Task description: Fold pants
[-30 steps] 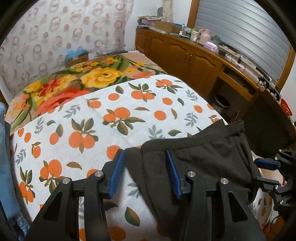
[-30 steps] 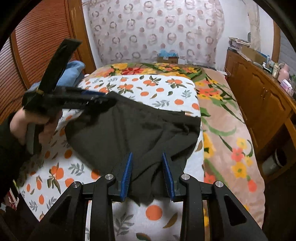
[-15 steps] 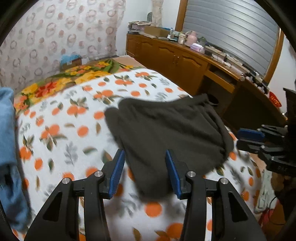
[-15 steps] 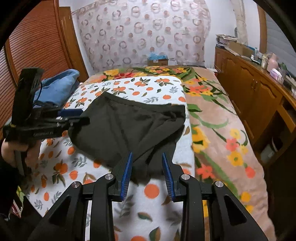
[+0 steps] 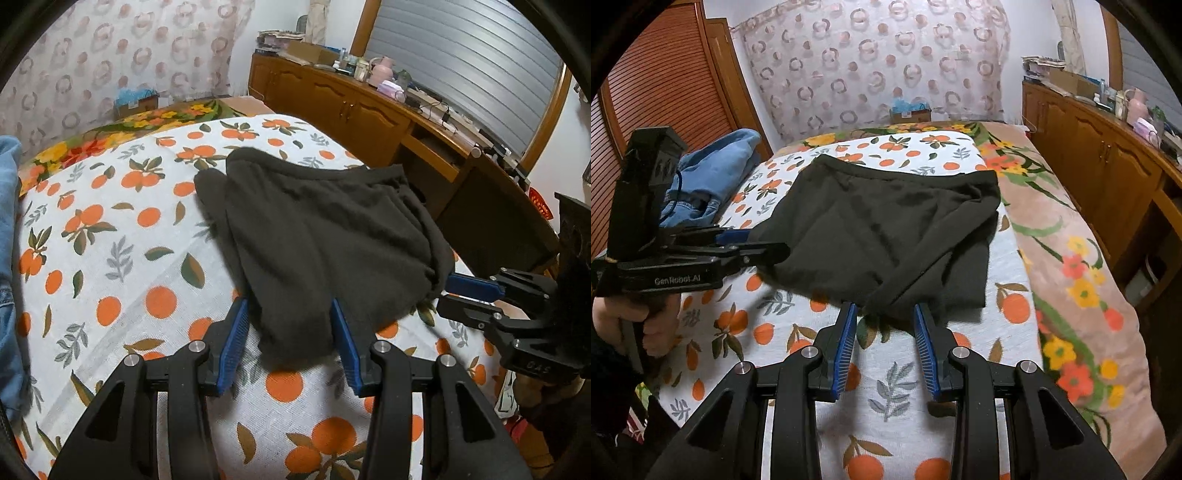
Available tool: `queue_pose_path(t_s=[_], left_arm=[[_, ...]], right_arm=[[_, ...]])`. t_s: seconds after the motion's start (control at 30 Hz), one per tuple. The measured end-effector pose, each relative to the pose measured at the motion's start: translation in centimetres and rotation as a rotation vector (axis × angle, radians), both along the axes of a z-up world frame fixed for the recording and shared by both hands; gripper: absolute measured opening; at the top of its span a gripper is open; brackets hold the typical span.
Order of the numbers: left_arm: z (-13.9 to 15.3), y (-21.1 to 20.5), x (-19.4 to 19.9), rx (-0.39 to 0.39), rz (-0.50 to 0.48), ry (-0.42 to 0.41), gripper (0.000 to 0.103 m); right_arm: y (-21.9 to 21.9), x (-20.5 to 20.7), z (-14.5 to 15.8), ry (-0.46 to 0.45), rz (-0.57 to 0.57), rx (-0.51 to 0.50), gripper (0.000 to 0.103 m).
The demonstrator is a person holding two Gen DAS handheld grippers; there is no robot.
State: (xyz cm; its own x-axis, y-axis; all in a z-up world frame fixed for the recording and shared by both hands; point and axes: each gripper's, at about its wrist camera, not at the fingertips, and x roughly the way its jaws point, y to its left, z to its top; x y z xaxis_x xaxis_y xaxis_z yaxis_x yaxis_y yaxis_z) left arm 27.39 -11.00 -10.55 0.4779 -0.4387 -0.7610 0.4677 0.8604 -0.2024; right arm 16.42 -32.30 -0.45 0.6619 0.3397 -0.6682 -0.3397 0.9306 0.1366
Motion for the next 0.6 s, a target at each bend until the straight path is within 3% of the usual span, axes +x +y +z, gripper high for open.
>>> queue_pose_path(t_s=[0.13, 0.23, 0.3, 0.5, 0.6], left_arm=[[-0.1, -0.2, 0.2, -0.009, -0.011, -0.003, 0.041], [-0.1, -0.4, 0.3, -0.013, -0.02, 0.0, 0.027], [0.1, -0.6, 0.1, -0.007, -0.028, -0.014, 0.017], [3.1, -0.2, 0.1, -0.018, -0.025, -0.082, 0.013], [5.3, 0.3, 0.4, -0.029, -0.012, -0.122, 0.013]], right_arm=[[0.5, 0.4, 0.1, -0.006, -0.016, -0.012, 0.024], [0.8, 0.7, -0.2, -0.004, -0.017, -0.022, 0.017], [1.1, 0.6, -0.2, -0.009, -0.009, -0.041, 0.007], [-1.1, 0.0, 1.7, -0.042, 0.007, -0.033, 0.004], [-2.1, -0.5, 3.0, -0.063, 0.021, -0.075, 0.004]])
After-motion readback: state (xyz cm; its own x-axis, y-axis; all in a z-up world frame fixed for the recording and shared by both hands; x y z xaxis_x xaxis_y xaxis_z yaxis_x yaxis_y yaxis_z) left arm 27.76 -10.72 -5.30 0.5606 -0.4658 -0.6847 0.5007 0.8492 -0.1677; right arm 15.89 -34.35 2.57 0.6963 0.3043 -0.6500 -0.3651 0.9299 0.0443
